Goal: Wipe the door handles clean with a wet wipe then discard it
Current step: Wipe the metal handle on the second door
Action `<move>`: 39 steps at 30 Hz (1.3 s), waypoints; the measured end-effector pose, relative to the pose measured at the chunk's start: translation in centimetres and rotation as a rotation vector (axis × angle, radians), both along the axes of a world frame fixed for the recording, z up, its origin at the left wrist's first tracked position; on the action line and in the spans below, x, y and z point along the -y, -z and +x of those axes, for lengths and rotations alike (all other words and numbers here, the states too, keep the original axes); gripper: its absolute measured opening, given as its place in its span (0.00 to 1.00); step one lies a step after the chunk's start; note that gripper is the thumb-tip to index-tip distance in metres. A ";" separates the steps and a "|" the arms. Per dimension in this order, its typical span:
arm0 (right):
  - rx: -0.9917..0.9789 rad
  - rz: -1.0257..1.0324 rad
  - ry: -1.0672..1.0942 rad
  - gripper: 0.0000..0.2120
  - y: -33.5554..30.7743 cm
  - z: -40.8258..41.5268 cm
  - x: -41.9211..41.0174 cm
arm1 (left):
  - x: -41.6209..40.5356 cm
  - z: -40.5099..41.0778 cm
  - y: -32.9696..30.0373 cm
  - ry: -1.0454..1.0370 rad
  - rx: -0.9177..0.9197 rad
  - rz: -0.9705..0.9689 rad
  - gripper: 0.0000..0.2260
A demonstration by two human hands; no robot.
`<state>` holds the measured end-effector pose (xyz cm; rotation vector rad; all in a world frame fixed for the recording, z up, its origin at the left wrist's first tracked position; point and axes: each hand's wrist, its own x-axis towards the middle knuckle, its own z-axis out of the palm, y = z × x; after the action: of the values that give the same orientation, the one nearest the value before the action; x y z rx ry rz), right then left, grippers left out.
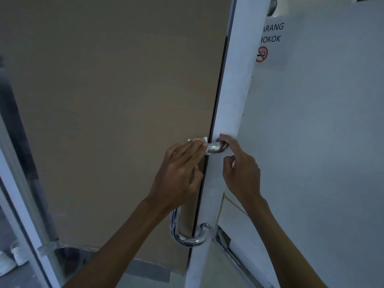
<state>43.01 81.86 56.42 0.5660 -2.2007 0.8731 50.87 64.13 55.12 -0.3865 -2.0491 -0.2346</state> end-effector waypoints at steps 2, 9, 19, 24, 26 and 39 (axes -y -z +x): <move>-0.033 0.012 0.001 0.31 0.2 -0.1 -0.1 | 0.5 0.1 0.4 -0.012 -0.017 -0.027 0.27; -0.126 0.049 -0.065 0.29 0.6 -0.7 -0.3 | -0.7 -0.4 0.8 -0.066 -0.053 -0.105 0.29; -0.082 0.101 0.000 0.30 0.1 -0.5 -0.2 | -0.6 -0.9 -0.5 -0.046 0.007 0.184 0.23; -0.073 0.073 -0.020 0.30 0.5 -0.8 0.1 | -1.0 -0.3 0.5 -0.072 0.052 0.269 0.25; -0.068 0.067 -0.015 0.30 0.6 -0.8 0.2 | -0.7 -0.5 0.5 -0.067 0.049 0.197 0.26; -0.054 0.022 -0.018 0.29 1.0 -0.9 0.8 | -0.9 -0.4 4.3 -0.015 0.042 0.390 0.35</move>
<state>42.14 81.09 55.47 0.6142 -2.1616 0.8340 50.46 64.98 50.83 -0.1254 -1.9885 -0.6253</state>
